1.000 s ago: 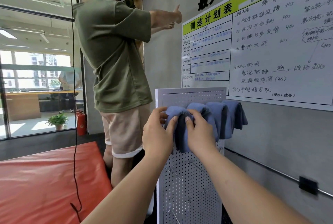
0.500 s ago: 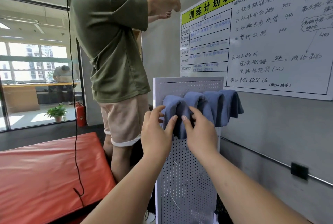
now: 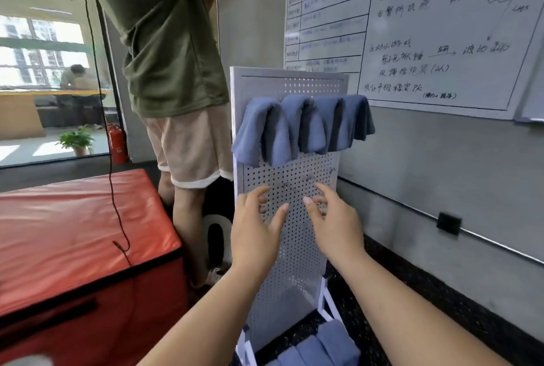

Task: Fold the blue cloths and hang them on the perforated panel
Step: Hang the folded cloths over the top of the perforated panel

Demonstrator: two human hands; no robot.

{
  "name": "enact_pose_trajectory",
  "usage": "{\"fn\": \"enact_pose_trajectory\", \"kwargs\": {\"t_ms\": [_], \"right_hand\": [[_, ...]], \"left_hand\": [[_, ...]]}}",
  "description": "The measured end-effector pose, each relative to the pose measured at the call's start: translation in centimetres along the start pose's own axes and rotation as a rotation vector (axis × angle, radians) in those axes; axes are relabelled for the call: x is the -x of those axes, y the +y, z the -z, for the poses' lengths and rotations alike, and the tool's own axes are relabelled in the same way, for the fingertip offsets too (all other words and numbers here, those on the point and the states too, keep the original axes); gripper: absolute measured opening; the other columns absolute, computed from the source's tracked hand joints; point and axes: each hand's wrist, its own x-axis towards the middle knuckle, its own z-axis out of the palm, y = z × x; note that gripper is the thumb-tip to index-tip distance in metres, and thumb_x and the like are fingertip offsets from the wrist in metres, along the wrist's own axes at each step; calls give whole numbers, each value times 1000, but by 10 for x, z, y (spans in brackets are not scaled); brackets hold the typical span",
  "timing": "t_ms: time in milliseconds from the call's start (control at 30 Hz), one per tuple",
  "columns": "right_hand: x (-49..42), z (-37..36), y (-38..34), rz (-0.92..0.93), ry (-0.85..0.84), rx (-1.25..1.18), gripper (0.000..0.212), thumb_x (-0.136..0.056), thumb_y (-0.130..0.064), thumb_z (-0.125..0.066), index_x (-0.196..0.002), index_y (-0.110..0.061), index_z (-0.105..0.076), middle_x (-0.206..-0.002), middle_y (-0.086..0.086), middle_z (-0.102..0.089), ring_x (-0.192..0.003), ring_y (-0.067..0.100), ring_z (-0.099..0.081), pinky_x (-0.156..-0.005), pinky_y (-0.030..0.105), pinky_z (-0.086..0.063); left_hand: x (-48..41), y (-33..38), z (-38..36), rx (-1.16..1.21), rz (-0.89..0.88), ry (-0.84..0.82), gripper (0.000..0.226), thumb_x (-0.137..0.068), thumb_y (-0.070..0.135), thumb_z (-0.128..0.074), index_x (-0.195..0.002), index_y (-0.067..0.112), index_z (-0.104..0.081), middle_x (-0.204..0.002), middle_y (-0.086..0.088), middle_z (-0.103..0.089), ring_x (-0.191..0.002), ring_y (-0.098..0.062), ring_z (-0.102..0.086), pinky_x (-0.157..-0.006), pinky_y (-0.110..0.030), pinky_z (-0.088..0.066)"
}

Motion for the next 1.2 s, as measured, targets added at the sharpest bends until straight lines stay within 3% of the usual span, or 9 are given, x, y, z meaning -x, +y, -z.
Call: {"fn": "enact_pose_trajectory", "kwargs": {"t_ms": [200, 367, 533, 700, 867, 1067, 1200], "right_hand": [[63, -9, 77, -124, -117, 67, 49, -103, -60, -55, -148, -42, -52, -121, -19, -69, -99, 7, -69, -89, 42, -60], [109, -17, 142, -267, -228, 139, 51, -104, -58, -54, -151, -38, -50, -119, -21, -65, -105, 11, -67, -89, 44, -59], [150, -32, 216, -400, -356, 253, 52, -105, -54, -54, -154, -36, -47, -131, -8, -68, -103, 17, -69, -86, 45, -60], [163, -52, 278, -462, -551, 394, 60, -105, -55, -55, -159, -30, -43, -140, 6, -64, -120, 30, -65, -94, 46, -56], [158, -78, 320, -494, -665, 456, 60, -104, -52, -58, -157, -29, -45, -140, 12, -59, -120, 34, -62, -93, 46, -56], [149, -121, 370, -557, -726, 457, 62, -105, -45, -61, -161, -26, -39, -146, 11, -52, -127, 33, -59, -101, 45, -54], [148, -147, 409, -600, -709, 433, 62, -105, -42, -61, -161, -29, -38, -148, 9, -50, -127, 32, -59, -100, 43, -54]], "left_hand": [[75, -40, -28, -38, 160, -183, 47, -93, 53, -76, -133, 36, -59, -113, 18, -55, -98, 6, -57, -80, -8, -41], [127, -84, -53, -104, 319, -324, 47, -94, 54, -75, -134, 36, -59, -110, 18, -55, -94, 0, -59, -86, -33, -56], [178, -135, -72, -170, 442, -481, 47, -95, 53, -75, -134, 33, -60, -109, 17, -55, -90, -3, -61, -86, -40, -59], [221, -193, -90, -300, 528, -697, 49, -93, 55, -76, -135, 35, -60, -113, 14, -60, -91, -3, -62, -86, -37, -58], [239, -219, -131, -272, 571, -838, 50, -95, 49, -75, -139, 34, -56, -120, 9, -59, -95, -11, -64, -91, -41, -57], [254, -254, -194, -203, 665, -895, 53, -96, 48, -75, -143, 34, -55, -125, 9, -58, -94, -2, -62, -86, -33, -56], [264, -292, -223, -197, 737, -920, 55, -95, 46, -77, -144, 31, -56, -123, 9, -59, -92, -6, -64, -77, -29, -54]]}}
